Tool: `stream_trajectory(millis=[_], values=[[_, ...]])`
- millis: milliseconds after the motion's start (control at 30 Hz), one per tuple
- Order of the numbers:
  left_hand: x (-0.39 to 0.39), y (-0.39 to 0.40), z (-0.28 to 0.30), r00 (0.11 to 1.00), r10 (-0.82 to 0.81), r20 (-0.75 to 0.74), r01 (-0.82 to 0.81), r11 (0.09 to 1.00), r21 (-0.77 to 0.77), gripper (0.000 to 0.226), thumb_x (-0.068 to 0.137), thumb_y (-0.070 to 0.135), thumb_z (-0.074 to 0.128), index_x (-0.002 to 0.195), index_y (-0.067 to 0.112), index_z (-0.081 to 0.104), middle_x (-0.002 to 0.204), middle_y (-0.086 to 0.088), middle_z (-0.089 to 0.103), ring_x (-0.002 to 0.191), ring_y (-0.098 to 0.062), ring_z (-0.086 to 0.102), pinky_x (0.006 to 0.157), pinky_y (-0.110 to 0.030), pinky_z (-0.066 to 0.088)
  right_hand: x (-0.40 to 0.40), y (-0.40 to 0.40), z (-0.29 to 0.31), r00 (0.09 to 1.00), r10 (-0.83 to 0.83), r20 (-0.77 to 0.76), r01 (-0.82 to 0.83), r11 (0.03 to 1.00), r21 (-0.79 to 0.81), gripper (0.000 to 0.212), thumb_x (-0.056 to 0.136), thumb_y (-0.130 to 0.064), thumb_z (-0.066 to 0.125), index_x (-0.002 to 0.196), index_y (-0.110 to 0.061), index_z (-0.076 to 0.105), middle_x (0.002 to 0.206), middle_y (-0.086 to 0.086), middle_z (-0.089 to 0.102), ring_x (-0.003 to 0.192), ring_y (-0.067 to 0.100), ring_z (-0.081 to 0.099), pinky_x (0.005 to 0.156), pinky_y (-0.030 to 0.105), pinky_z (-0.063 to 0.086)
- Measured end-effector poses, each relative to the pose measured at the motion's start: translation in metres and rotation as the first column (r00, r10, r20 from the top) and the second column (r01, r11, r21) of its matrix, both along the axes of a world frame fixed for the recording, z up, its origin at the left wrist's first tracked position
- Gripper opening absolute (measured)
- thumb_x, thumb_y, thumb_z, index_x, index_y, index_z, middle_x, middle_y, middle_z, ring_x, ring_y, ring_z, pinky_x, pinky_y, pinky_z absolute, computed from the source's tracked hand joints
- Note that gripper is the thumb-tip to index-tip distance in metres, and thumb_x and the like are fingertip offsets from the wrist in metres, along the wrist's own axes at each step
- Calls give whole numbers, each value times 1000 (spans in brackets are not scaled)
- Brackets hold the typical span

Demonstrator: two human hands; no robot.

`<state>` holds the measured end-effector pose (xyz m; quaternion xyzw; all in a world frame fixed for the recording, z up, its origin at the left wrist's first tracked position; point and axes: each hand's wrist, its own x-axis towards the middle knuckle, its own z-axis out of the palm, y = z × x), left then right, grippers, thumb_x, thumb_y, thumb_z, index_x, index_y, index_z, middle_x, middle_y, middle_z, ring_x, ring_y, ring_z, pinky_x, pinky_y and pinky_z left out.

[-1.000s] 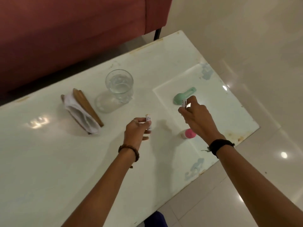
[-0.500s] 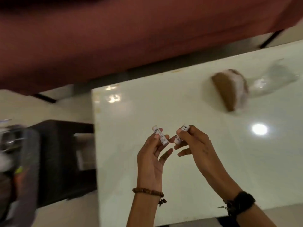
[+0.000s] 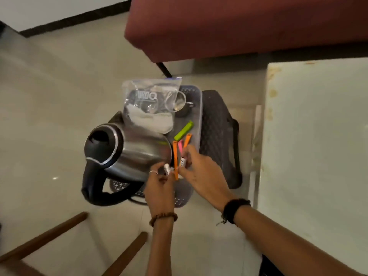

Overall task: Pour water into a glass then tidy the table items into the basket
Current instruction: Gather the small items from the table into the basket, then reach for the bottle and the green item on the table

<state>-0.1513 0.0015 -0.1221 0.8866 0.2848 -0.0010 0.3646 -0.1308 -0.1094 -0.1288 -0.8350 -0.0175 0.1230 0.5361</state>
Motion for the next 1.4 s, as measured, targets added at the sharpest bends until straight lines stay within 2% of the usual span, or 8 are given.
stream_trajectory(millis=[133, 267, 567, 700, 867, 1133, 1200, 1400], values=[[3, 15, -23, 988, -27, -150, 28, 1000, 6, 25, 86, 16, 59, 111, 17, 62, 109, -8, 67, 99, -19, 58, 83, -24, 42, 4, 13, -14, 992, 103, 72, -82, 965, -249, 30, 92, -29, 51, 118, -18, 41, 90, 7, 65, 83, 31, 63, 63, 33, 42], [-3, 5, -22, 996, -43, -73, 49, 996, 81, 15, 86, 16, 58, 99, 18, 65, 101, -10, 67, 89, -19, 58, 73, -24, 37, 4, 3, -15, 989, 114, 99, -88, 968, -234, 16, 93, -24, 46, 108, -20, 49, 91, 7, 68, 82, 29, 63, 60, 32, 44], [-6, -182, 3, 946, -319, 64, 325, 928, -180, 10, 87, 14, 56, 81, 22, 59, 69, 9, 60, 68, -5, 58, 60, -10, 46, -25, -175, -9, 945, -327, -8, 327, 945, -21, 5, 91, -29, 53, 92, -24, 55, 62, -4, 62, 53, 8, 58, 49, 11, 42], [-24, -322, -1, 861, -508, 30, 488, 809, -327, 17, 90, 12, 50, 77, 23, 51, 65, 4, 59, 64, -6, 59, 61, -19, 47, -74, -312, -15, 836, -545, -63, 540, 838, -81, 2, 88, -29, 54, 91, -29, 54, 58, -7, 61, 52, 15, 60, 50, 27, 44], [-79, -507, -9, 651, -758, 42, 690, 568, -449, 20, 92, 15, 42, 73, 18, 49, 61, -9, 58, 58, -12, 55, 59, -35, 48, -171, -484, -25, 558, -827, -65, 817, 561, -132, 3, 88, -28, 55, 88, -30, 56, 56, -6, 62, 47, 2, 51, 46, 13, 35], [-169, -750, -56, 195, -978, 78, 905, 148, -399, 17, 90, 25, 53, 74, 20, 55, 81, 7, 65, 76, 1, 57, 61, -5, 40, -314, -665, -75, -2, -975, -223, 985, 37, -170, 2, 90, -27, 54, 90, -25, 55, 70, -6, 66, 63, -1, 60, 52, 15, 40], [-182, -798, -71, 87, -993, 85, 946, 56, -320, 7, 89, 18, 54, 91, 22, 59, 99, 4, 64, 89, -9, 57, 75, -14, 44, -334, -691, -86, -73, -966, -249, 987, -34, -156, 11, 90, -28, 55, 98, -23, 50, 77, -3, 65, 72, 9, 63, 59, 21, 45], [-172, -904, -106, -302, -953, 2, 953, -301, 37, 53, 88, 10, 56, 137, 17, 38, 152, -8, 27, 138, -26, 28, 112, -32, 24, -352, -740, -107, -81, -958, -276, 986, -37, -163, 61, 81, -33, 68, 124, -26, 25, 65, -5, 57, 58, 8, 56, 49, 13, 40]])
